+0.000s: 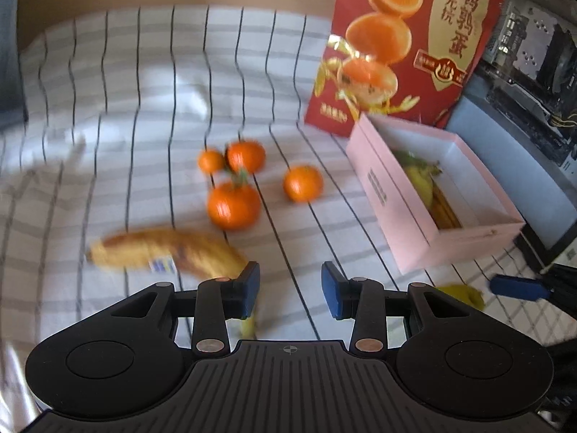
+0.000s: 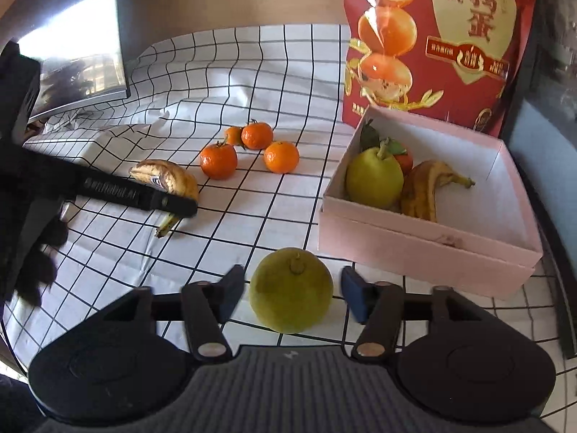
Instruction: Organize fruits
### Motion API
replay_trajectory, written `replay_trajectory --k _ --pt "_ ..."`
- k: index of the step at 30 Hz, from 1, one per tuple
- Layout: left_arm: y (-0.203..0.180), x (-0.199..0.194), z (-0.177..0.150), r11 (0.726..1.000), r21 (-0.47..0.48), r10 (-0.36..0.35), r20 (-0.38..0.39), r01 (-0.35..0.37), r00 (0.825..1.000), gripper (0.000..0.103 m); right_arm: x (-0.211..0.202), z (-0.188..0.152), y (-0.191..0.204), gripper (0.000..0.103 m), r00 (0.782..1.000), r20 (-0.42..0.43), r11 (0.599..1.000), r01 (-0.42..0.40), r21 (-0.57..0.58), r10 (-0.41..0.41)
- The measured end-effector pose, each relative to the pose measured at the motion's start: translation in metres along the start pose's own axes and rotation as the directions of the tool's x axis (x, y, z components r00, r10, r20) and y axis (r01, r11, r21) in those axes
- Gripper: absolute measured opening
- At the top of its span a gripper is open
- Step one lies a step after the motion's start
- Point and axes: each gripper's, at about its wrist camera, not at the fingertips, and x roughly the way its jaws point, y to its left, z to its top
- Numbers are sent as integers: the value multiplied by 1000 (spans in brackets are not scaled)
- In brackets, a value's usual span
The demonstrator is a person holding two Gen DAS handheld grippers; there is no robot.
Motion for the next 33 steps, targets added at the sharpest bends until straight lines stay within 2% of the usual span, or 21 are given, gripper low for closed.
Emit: replay_trajectory --k 3,8,12,14,16,17,20,27,33 --pt "0 5 17 999 38 0 15 -1 1000 42 -7 -1 2 69 1000 14 1000 18 -10 -18" --pt "-15 31 44 995 90 -49 20 47 999 42 -17 -7 3 70 998 27 997 65 -33 -64" --pt "-28 68 63 995 97 -26 36 22 999 42 -23 -15 0 70 995 26 995 95 -17 -94" --pt "-38 88 69 994 111 -7 19 5 1000 42 -26 -21 -2 70 994 15 994 109 1 -109" --pt "-46 108 72 991 127 43 -11 -41 999 42 -29 -26 -6 70 993 0 992 121 20 -121" --pt "-46 115 73 990 130 61 -23 -57 998 47 -30 -28 -8 70 992 -8 992 126 30 -126" --pt "-44 127 74 992 114 60 -43 -55 997 49 -36 -38 -12 70 989 -24 988 148 53 -147" --pt "-53 124 71 981 182 77 -55 -66 995 48 -41 -50 -27 71 981 -37 975 193 113 -190" --pt "-55 80 42 980 200 -4 -61 17 998 47 -36 -42 -21 73 987 -9 984 163 72 -163"
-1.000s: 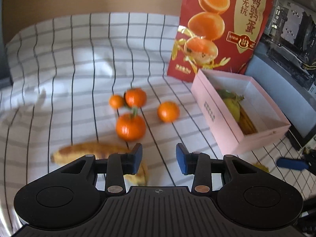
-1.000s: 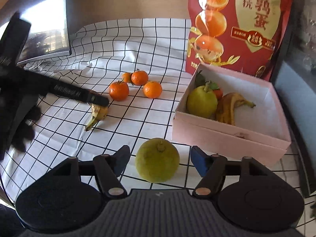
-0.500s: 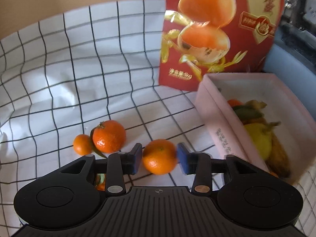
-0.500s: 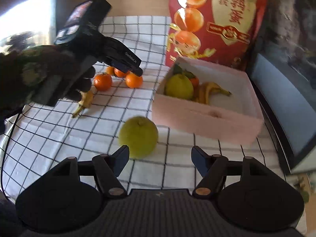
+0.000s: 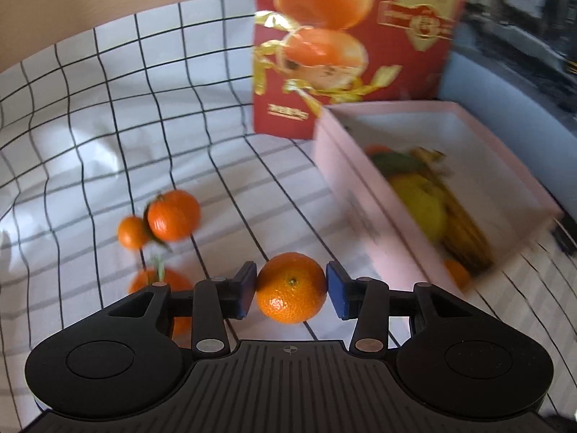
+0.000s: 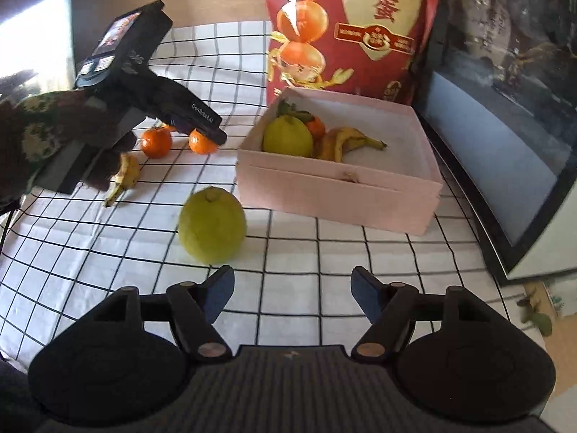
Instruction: Organize fruits
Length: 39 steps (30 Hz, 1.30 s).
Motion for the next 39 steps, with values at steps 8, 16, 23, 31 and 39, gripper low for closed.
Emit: replay_trajectory --k 8,16,23,31,39 --pt "-17 -60 -63 997 -23 -81 -51 80 995 48 11 17 21 74 996 25 992 -79 -95 81" --pt "-10 -86 -100 991 -110 -81 -77 72 994 47 39 29 47 75 991 3 972 -129 -198 132" --pt "-6 -96 -113 989 -144 -59 -82 46 995 47 64 33 51 75 991 -41 967 -136 -214 130" --pt "-11 -97 -114 988 -148 -58 -82 45 995 47 70 34 46 59 985 -79 967 -164 -194 151" --pt "-15 -119 -46 993 -102 -57 88 66 994 47 23 58 13 59 982 19 978 -187 -94 189"
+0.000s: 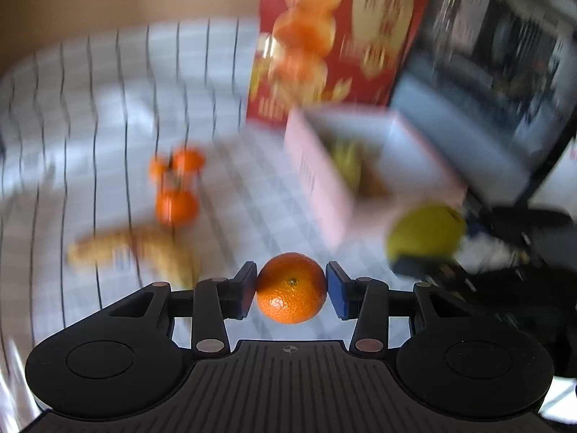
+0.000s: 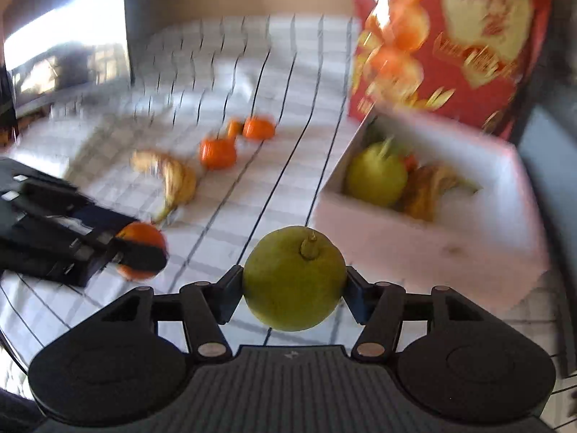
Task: Organize fruits
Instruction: 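Carry the pear toward the box with the right tool while the left drops the orange in, then lower the green pear into the pink box and open the right tool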
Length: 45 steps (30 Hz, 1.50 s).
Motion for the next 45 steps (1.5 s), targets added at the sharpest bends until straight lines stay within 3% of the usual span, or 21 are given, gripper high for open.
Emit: replay_trajectory --k 3,5,9,14,18,23,28,32,39,45 --pt "-12 -1 48 999 30 -43 85 40 996 47 -35 12 -15 59 994 93 999 50 -4 -50" --pt "-23 10 73 996 46 -76 85 72 993 47 -50 13 -26 59 988 127 996 93 4 -93" --pt "-45 56 99 991 15 -133 -7 133 991 47 -61 1 -51 59 979 133 987 151 50 -157" --pt "-71 99 96 984 3 -177 -122 178 977 47 -58 -21 -77 59 978 100 976 168 136 -182" --pt "-90 120 94 989 48 -129 -167 139 977 47 -54 -33 -89 59 979 86 969 167 179 -185" --pt "-84 129 121 996 37 -81 -93 85 992 47 -53 -41 -98 59 981 83 968 156 199 -175" --pt "-70 167 156 997 51 65 -57 -62 996 47 -48 -43 -102 59 985 75 970 139 200 -157" --pt "-46 158 155 997 -75 19 -5 -19 1000 46 -48 -42 -103 59 987 81 974 123 190 -141" --pt "-22 118 140 988 -151 -26 96 40 995 46 -31 -27 -111 59 991 72 978 101 184 -116" --pt "-16 78 86 983 -175 -45 51 53 998 46 -11 17 -126 59 988 128 983 65 172 -88"
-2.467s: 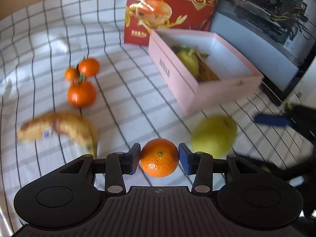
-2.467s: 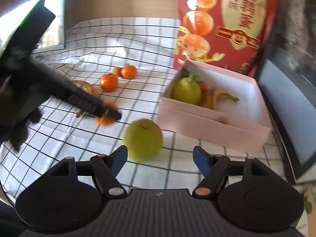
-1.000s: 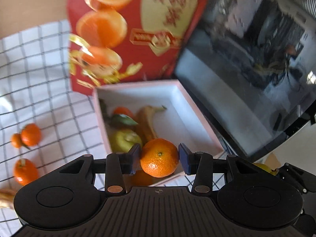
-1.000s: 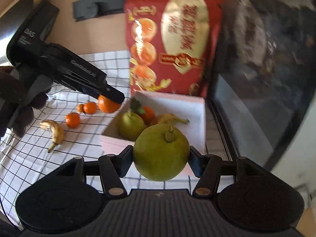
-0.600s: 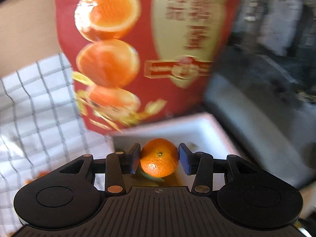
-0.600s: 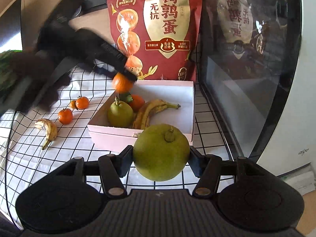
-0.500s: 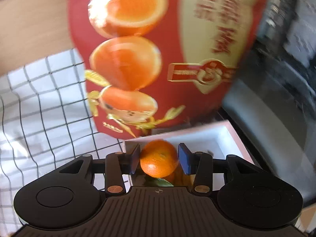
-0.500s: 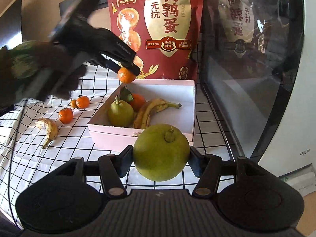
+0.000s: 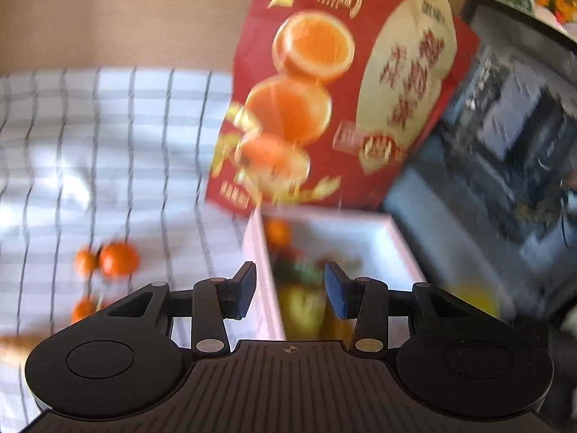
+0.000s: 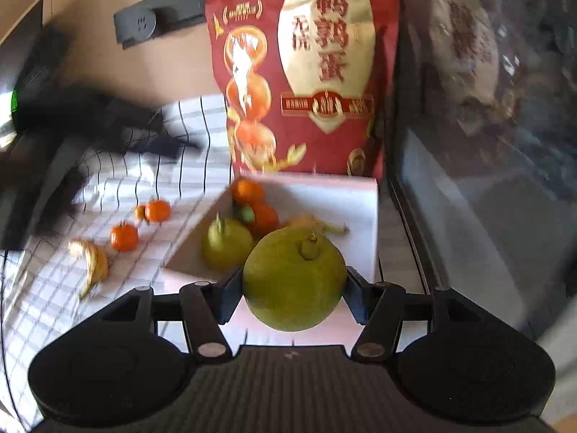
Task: Organize fruits
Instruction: 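Lower the green pear into the pink box and open the right tool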
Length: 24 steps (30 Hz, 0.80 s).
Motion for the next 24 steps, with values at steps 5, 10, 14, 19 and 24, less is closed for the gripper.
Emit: replay_trajectory --k 5,10,14,19,24 --pt "13 -26 -59 999 -1 45 -79 -45 996 46 65 49 -19 59 998 -15 991 -63 116 65" --pt "39 -54 -95 993 -58 99 -100 -106 990 46 136 72 -22 59 995 -64 987 -60 151 71" --pt "63 -72 -106 978 -131 150 -93 -161 984 46 174 72 -21 59 990 -125 985 -47 168 68" --pt "86 -86 -116 959 -204 181 -89 -196 979 46 190 67 -26 59 980 -169 971 -64 230 105" --pt "92 -85 -120 956 -225 169 -96 -187 981 46 189 67 -30 61 974 -204 974 -54 221 100"
